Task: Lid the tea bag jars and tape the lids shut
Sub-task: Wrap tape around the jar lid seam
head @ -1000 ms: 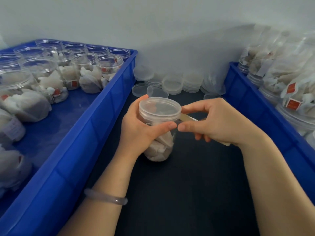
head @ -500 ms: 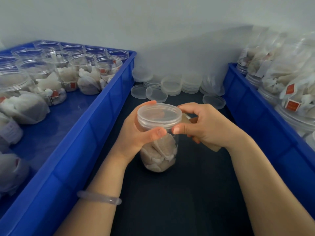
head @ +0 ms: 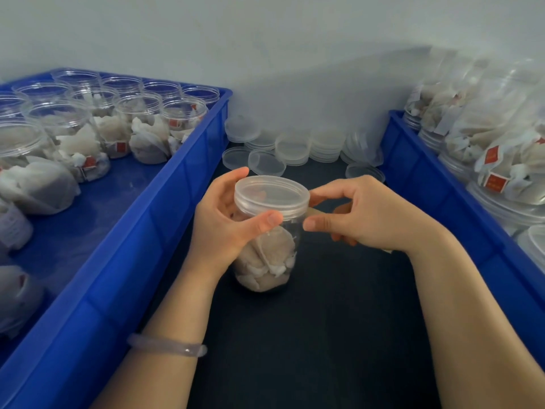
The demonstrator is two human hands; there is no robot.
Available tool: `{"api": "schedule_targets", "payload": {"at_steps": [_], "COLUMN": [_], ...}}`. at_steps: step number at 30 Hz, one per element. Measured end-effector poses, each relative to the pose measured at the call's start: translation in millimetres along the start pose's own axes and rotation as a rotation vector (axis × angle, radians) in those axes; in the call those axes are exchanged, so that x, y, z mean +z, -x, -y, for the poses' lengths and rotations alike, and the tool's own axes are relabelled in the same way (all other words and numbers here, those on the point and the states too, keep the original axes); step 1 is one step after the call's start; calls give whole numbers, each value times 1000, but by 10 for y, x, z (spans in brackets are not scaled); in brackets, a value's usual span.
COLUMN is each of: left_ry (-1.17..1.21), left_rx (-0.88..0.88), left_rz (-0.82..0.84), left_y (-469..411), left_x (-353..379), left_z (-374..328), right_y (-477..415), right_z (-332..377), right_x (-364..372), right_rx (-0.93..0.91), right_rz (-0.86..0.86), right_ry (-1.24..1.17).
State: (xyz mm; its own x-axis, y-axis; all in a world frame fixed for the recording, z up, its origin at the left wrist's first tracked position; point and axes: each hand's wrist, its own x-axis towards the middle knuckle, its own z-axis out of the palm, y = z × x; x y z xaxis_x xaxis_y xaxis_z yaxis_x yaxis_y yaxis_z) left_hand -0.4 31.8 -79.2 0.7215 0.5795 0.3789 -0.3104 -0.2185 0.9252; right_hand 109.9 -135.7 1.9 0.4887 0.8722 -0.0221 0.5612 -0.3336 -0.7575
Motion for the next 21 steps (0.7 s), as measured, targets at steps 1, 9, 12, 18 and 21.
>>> {"api": "schedule_targets", "payload": {"at_steps": [1, 9, 12, 18, 21], "left_ry": [10, 98, 84, -163, -243], "left_rx": [-13, -90, -96, -11, 68], "left_rz": [5, 106, 159, 131, 125], "left_y": [-1, 38, 24, 33, 47], "left_x": [-5, 20, 30, 36, 16], "left_z": [-4, -27, -28, -88, -108], "right_y": [-3, -46, -77, -106, -89], "right_z": [3, -25, -72, -89, -101], "right_x": [4, 66, 74, 115, 157], "right_rx": [-10, -108, -68, 3, 8], "right_rz": [-23, 37, -3, -149, -186], "right_ry": [-8, -109, -113, 64, 173]}}
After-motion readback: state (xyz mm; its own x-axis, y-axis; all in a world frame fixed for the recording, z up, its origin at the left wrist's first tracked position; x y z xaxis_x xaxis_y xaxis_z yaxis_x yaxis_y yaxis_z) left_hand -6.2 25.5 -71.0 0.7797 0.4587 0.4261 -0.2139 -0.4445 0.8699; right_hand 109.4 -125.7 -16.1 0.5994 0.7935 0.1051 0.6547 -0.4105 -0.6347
